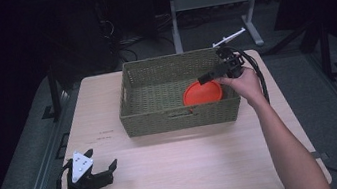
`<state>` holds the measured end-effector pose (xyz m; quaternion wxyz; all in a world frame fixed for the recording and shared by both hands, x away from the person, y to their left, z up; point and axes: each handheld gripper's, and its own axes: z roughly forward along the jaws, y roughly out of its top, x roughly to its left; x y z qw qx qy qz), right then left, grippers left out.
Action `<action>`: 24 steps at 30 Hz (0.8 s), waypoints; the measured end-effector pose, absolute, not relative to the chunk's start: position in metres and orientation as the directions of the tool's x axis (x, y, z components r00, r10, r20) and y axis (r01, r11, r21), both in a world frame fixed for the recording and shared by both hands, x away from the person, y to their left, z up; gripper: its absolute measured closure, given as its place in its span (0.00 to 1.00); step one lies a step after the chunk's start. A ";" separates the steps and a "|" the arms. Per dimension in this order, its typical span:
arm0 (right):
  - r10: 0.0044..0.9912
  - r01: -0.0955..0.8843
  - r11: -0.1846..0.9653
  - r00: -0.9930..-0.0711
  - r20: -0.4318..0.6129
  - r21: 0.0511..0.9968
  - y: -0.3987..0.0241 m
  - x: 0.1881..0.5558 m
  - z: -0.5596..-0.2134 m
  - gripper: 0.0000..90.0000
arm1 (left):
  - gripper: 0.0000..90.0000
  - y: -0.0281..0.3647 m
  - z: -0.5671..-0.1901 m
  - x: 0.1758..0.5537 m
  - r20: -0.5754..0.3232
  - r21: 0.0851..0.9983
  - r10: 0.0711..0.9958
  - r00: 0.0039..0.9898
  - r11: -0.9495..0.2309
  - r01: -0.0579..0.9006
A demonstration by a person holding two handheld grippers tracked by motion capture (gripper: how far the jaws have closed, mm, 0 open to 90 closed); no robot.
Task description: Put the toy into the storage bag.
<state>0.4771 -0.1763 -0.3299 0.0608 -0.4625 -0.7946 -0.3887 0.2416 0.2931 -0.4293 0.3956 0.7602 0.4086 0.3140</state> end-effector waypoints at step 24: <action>0.627 0.734 0.284 -0.629 0.459 0.617 -0.203 0.430 -0.315 0.31 | 0.14 0.292 -0.429 0.241 0.152 0.861 0.872 0.466 -0.348 0.370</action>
